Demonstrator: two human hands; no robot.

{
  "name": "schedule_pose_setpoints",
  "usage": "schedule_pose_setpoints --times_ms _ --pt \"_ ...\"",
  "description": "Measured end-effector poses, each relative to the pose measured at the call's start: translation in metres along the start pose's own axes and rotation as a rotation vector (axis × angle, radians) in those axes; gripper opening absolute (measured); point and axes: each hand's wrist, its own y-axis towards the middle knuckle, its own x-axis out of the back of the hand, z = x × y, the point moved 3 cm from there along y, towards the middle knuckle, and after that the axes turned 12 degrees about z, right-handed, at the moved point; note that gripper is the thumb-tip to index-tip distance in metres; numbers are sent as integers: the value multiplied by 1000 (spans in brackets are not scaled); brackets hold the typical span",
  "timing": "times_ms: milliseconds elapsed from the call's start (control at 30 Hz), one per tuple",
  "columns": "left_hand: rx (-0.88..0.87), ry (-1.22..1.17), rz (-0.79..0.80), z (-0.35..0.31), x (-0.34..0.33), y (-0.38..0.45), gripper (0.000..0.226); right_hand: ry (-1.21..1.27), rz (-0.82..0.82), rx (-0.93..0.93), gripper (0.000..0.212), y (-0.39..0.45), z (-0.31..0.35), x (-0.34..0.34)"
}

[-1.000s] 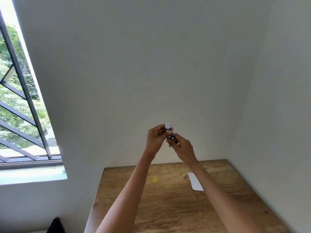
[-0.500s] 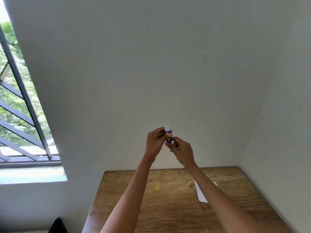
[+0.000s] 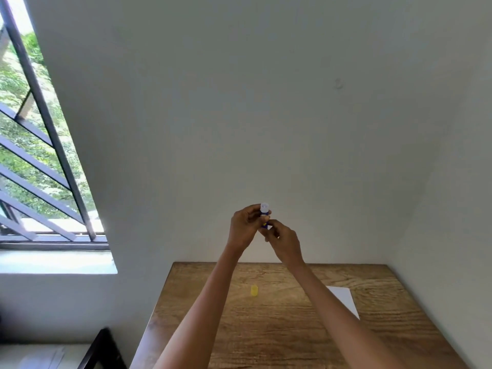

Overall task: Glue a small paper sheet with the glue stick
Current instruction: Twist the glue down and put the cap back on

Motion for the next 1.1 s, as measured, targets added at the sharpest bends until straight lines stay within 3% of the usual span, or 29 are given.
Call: schedule_pose_setpoints --times_ms 133,267,333,467,600,700,833,933,1100 --pt "57 31 -105 27 12 -20 23 127 285 -152 38 -9 -21 -31" --pt "166 35 -148 60 18 -44 16 -234 595 -297 60 -33 -63 -69" --pt "206 51 -136 76 19 -55 15 -388 672 -354 65 -43 -81 -85" --pt "246 96 -145 100 24 -72 16 -447 703 -394 64 -50 -99 -109" --pt "257 130 -158 109 29 -82 17 -539 646 -315 35 -45 -103 -119" --pt "274 153 -169 113 32 -87 19 -258 470 -344 6 -41 -100 -116" --pt "292 95 -173 109 32 -87 19 373 141 -340 27 -28 -75 -94" --pt "282 101 -150 100 30 -82 20 761 20 -244 20 -18 -47 -76" --pt "185 103 -85 77 24 -75 27 867 56 -104 26 -15 -14 -57"
